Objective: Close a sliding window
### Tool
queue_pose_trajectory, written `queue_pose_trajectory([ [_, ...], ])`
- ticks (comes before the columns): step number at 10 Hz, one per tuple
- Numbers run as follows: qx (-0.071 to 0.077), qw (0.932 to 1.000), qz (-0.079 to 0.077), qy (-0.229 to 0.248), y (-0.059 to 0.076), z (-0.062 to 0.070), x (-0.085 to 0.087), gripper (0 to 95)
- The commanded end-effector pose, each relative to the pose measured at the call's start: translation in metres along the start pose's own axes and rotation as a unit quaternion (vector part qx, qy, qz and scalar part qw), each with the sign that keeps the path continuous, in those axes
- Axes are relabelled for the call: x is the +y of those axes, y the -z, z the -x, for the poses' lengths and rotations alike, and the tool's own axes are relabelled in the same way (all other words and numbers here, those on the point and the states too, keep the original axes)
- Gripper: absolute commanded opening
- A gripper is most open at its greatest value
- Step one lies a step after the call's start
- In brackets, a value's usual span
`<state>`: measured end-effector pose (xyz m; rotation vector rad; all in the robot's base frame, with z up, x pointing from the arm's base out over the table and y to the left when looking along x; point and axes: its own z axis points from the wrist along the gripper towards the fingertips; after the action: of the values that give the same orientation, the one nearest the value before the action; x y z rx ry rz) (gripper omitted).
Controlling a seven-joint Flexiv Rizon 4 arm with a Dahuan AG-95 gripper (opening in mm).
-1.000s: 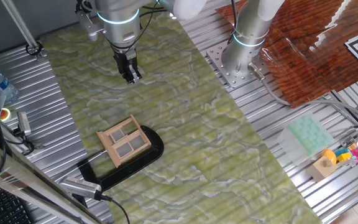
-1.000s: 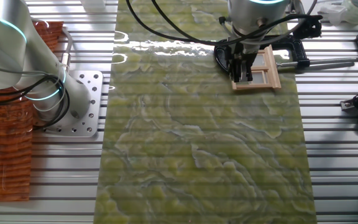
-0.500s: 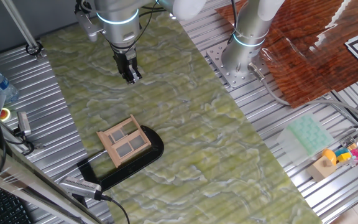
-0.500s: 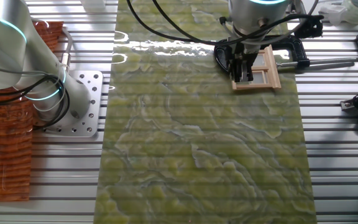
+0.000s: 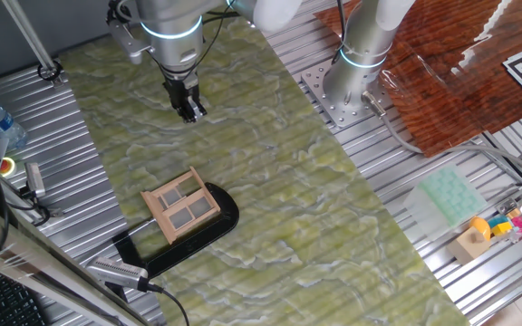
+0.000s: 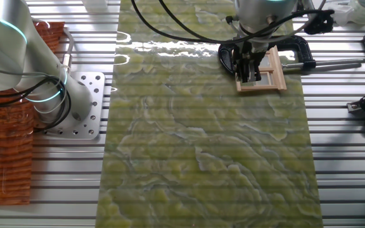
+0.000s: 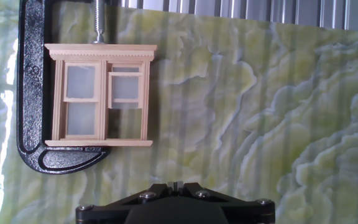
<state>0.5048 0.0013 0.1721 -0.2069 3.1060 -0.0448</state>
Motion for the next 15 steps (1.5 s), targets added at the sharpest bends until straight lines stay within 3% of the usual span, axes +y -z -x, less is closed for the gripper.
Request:
queue_pose_trajectory([
  [1,0.001,0.9999,0.003,0.016,0.0001,-0.0006,-0.0001,0.0],
  [6,0.001,0.9997,0.001,0.023,-0.0004,-0.0005,-0.0002,0.0],
  [8,-0.001,0.9981,0.001,0.062,-0.0005,-0.0005,-0.0003,0.0],
  [13,-0.001,0.9987,0.005,0.051,0.0008,0.0024,0.0001,0.0],
  [15,0.001,0.999,0.002,0.044,0.004,0.0092,0.0011,0.0],
])
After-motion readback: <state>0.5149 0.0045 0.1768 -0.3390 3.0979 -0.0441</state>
